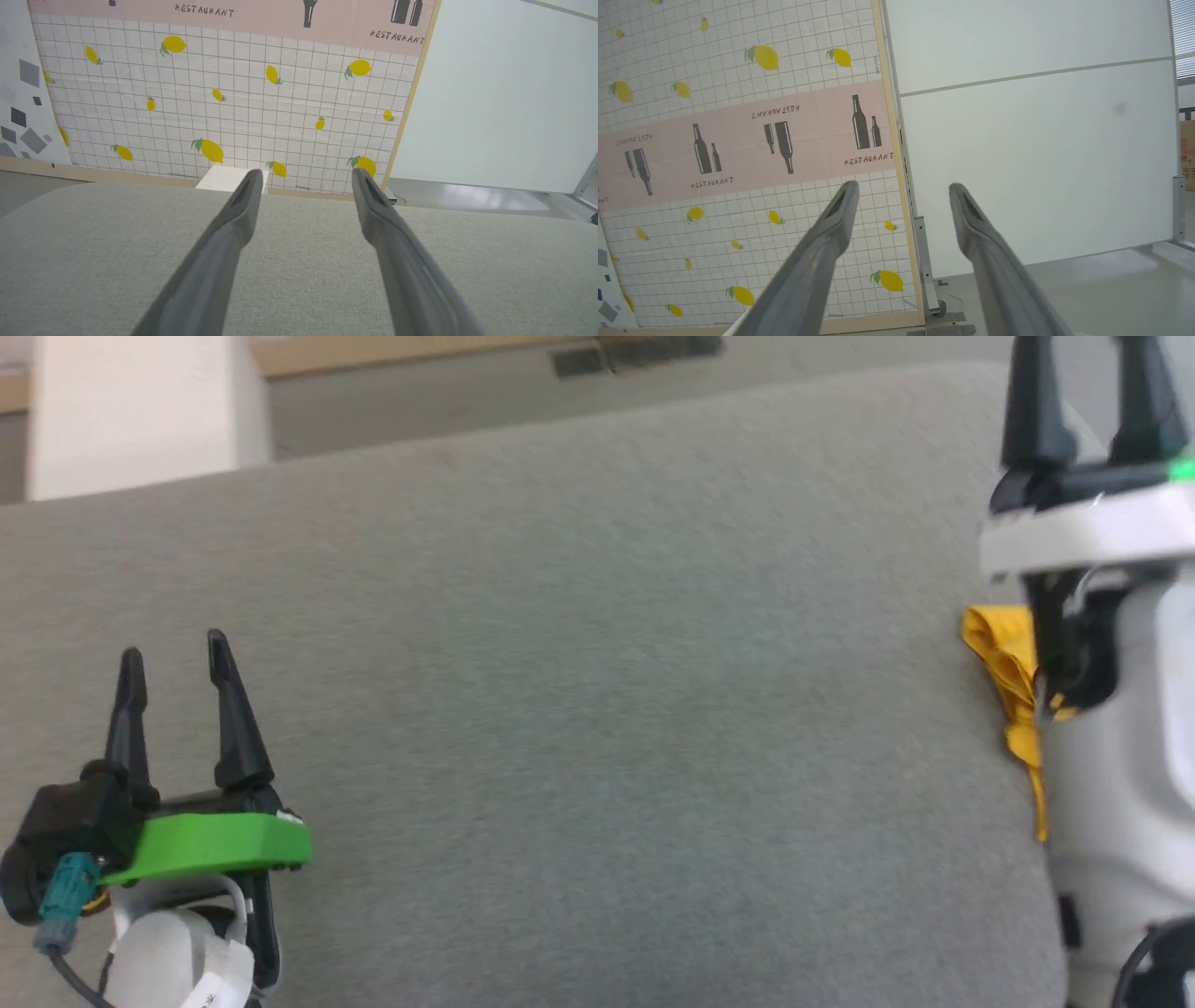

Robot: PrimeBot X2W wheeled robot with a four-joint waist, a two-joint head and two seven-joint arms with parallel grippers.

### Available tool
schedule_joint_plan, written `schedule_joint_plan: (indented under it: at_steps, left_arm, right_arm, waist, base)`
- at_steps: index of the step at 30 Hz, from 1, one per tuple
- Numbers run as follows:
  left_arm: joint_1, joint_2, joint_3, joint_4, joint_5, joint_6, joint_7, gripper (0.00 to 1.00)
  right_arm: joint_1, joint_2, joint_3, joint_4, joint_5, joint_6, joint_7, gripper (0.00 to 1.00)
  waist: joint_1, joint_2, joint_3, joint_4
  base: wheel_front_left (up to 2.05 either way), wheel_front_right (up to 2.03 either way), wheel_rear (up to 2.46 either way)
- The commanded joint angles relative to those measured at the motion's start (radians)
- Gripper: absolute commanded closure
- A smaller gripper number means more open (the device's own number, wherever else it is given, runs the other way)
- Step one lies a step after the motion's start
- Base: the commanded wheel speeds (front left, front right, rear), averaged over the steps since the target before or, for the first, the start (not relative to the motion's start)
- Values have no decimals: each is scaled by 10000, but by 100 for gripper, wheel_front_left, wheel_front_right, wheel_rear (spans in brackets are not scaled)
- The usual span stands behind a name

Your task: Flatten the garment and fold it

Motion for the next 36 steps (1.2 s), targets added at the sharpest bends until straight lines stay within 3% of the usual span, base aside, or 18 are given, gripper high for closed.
schedule_joint_plan:
  at_steps: [1, 8, 16, 26, 36]
  left_arm:
    - [91, -40, -22, 85, 26, 90, -53, 0]
    - [260, -241, -403, 664, -78, 225, -75, 0]
    - [687, -351, -988, 1352, -70, 300, -87, 0]
    - [1093, -411, -1688, 1879, 140, 407, -93, 0]
    - [1073, -420, -1861, 2579, 225, 457, -94, 0]
  right_arm:
    - [426, 133, -110, -216, -254, -15, -95, 0]
    - [2696, 420, -1, -1322, -528, -15, -131, 0]
    - [4795, 424, 631, -1351, -401, -15, -134, 0]
    - [6087, 426, 711, -1108, -964, -15, -135, 0]
    - [6379, 426, 677, -511, -1091, -15, -135, 0]
  waist:
    - [1, 0, -1413, 1411]
    - [1, 0, -2059, 2000]
    - [1, 0, -2333, 2090]
    - [1, 0, -2413, 2068]
    - [1, 0, -2313, 1994]
  base:
    - [0, 0, 0]
    - [0, 0, 0]
    - [0, 0, 0]
    - [0, 0, 0]
    - [0, 0, 0]
